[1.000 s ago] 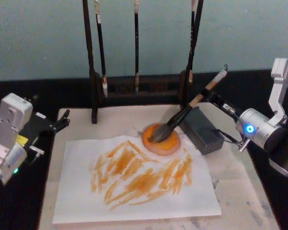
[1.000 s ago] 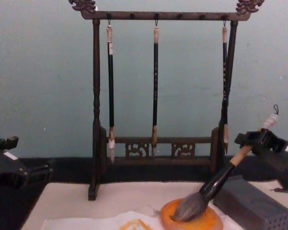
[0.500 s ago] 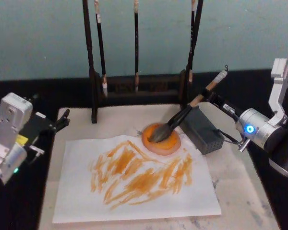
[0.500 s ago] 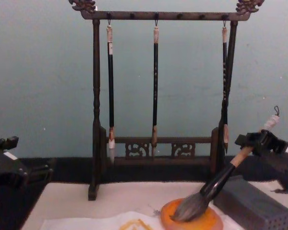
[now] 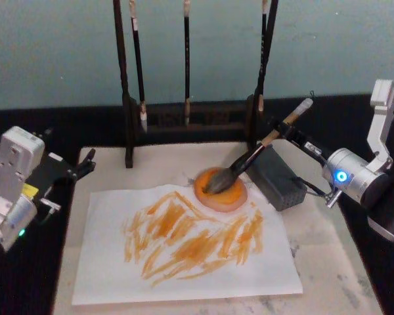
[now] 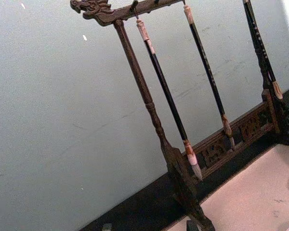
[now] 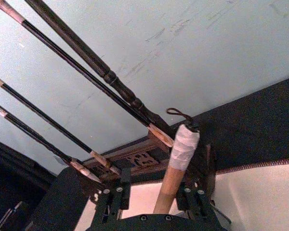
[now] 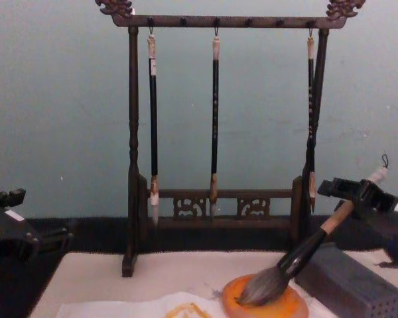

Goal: Pick up the brush from the inkstone, write on the paper, then place the brush back to its original position.

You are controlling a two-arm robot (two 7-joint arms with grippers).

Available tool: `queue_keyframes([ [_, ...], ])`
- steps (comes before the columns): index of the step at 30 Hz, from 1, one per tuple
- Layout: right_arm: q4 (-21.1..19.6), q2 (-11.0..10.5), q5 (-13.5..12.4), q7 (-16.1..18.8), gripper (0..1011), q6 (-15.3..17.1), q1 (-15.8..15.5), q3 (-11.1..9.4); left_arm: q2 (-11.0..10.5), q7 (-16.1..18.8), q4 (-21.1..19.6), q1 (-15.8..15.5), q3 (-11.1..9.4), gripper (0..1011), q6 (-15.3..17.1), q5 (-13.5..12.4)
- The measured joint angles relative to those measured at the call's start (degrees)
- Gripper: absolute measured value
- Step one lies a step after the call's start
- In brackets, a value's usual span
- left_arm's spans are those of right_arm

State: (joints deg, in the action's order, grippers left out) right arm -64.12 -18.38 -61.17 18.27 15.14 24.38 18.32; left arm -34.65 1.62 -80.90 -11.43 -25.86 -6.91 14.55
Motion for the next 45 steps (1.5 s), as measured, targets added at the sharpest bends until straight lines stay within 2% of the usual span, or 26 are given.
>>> queue_keyframes([
  [3,0.0,0.0,0.0,0.0,590,0.0,0.0,0.0,0.0,0.0,0.0,0.0,0.0,1001,0.0,0.0],
  [10,0.0,0.0,0.0,0.0,831,0.0,0.0,0.0,0.0,0.0,0.0,0.0,0.0,1001,0.0,0.0],
  [17,0.0,0.0,0.0,0.0,993,0.0,0.0,0.0,0.0,0.0,0.0,0.0,0.0,1001,0.0,0.0],
  [30,0.0,-0.1,-0.1,0.0,1000,0.0,0.0,0.1,0.0,0.0,0.0,0.0,0.0,1001,0.0,0.0],
  [45,-1.5,-2.1,-3.0,-0.4,1000,-0.2,-1.6,1.1,0.0,0.0,0.0,0.0,0.0,1001,0.0,0.0],
])
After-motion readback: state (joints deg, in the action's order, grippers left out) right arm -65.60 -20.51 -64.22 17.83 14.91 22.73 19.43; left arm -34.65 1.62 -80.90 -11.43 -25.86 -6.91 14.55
